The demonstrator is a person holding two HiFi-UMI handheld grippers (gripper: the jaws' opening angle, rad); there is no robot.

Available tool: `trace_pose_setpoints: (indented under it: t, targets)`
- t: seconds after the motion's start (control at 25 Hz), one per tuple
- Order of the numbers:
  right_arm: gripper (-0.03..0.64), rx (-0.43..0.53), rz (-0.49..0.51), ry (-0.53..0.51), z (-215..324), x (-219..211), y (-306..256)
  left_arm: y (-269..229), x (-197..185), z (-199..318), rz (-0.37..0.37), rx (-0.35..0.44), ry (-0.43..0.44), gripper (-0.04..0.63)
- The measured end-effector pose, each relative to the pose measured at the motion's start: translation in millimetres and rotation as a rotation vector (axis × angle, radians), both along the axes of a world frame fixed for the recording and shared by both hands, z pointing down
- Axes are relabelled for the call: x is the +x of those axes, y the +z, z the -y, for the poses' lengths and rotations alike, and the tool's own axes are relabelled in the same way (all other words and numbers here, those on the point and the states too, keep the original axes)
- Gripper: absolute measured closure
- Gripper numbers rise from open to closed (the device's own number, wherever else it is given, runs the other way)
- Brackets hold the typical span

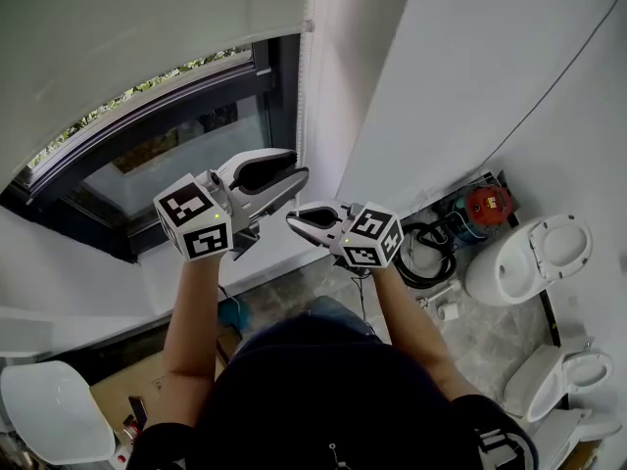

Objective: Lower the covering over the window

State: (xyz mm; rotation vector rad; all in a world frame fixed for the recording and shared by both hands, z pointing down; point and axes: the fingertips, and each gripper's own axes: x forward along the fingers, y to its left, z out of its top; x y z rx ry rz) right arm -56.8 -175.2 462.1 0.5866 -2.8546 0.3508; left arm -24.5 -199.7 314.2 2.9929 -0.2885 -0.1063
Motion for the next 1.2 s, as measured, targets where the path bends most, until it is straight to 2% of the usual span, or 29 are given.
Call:
trace_pose_setpoints:
  t: [0.2, 0.24, 0.28, 0.32, 0.48, 0.64, 0.72, 0.8, 0.96, 1.2]
  targets:
    - [0.595, 0.003, 0.000, -0.004, -4.4, -0.4, -0.3, -20.4, 9.7, 3.6, 0.011, 0.033, -0.012, 0.483]
    - [0.595, 0.004, 0.000, -0.004, -4.8, -0.1, -0.3, -21.9, 10.9, 2.5, 0.015, 0.036, -0.008, 0.490]
    - [0.595, 0.005, 0.000, -0.003, -4.8, 0.1, -0.4, -22.8, 11.6, 1.6, 0.017, 0.035, -0.001, 0.524]
    - [0.595, 0.007, -0.001, -0.002, -4.3, 0.3, -0.6, -23.1, 12.0, 0.9, 0.013, 0.028, 0.008, 0.566]
    - [0.595, 0.001, -0.005, 0.006, 0.1, 2.3, 2.5, -20.1, 11.6, 1.6, -0.027, -0.034, 0.037, 0.572]
    - [0.595, 0.004, -0.135, -0.017, -4.5, 1.0, 31.5, 9.1, 13.0, 3.2, 0.020, -0.055, 0.018, 0.574]
    - [0.595, -0.003, -0.133, -0.015, -7.0, 0.4, 37.6, 15.0, 10.2, 0.7, -0.022, -0.111, 0.025, 0.574]
    - [0.595, -0.011, -0.117, -0.011, -4.5, -0.2, 37.0, 14.1, 7.2, 2.1, -0.057, -0.130, 0.025, 0.574]
    - [0.594, -0.035, -0.171, -0.031, -6.1, 0.0, 53.0, 30.4, 8.9, 3.0, -0.022, -0.114, 0.020, 0.574]
    - [0.594, -0.066, -0.205, -0.037, -15.6, 3.1, 73.3, 55.1, 10.7, -0.5, -0.012, -0.159, 0.030, 0.574]
